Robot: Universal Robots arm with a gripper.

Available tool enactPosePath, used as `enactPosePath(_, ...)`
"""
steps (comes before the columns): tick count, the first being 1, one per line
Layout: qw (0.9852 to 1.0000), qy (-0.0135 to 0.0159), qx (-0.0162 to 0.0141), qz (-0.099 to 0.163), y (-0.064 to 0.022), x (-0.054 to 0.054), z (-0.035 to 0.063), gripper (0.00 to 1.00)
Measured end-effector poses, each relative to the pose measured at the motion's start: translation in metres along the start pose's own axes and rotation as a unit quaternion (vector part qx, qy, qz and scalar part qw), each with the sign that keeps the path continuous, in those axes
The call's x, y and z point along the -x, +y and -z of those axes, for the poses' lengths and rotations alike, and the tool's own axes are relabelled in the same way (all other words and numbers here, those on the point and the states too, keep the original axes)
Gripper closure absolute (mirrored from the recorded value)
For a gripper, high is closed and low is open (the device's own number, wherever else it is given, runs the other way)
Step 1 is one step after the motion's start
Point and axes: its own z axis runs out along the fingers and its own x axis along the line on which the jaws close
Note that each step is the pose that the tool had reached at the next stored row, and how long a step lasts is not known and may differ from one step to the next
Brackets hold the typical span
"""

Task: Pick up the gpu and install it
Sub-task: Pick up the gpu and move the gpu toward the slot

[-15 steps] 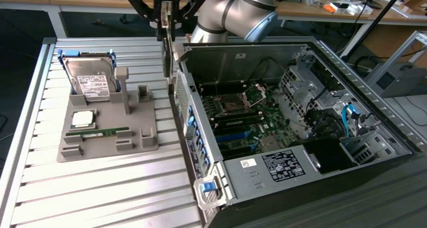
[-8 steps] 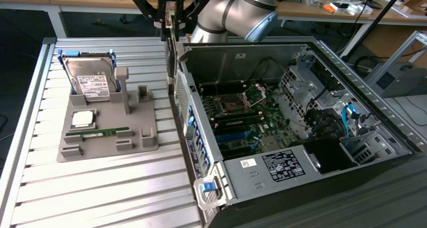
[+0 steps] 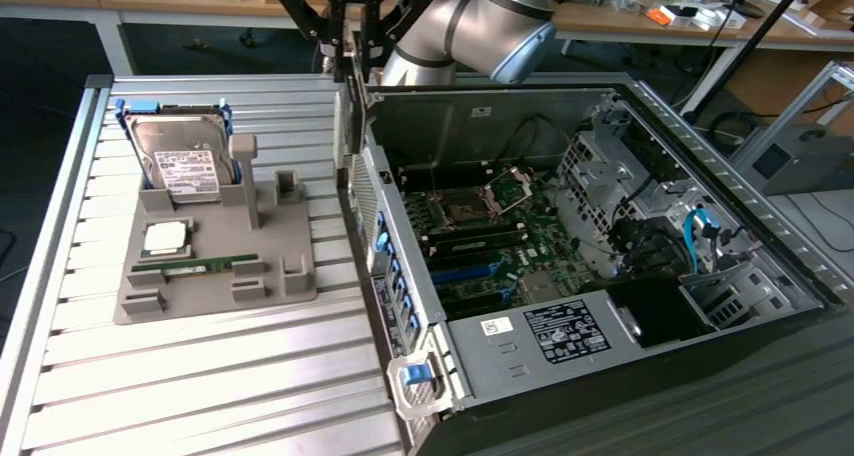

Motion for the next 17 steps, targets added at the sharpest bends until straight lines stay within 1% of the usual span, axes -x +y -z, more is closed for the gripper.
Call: enactPosePath(17, 1.0, 0.0, 0.0, 0.0, 0.0014, 0.02, -0.0005, 0.73)
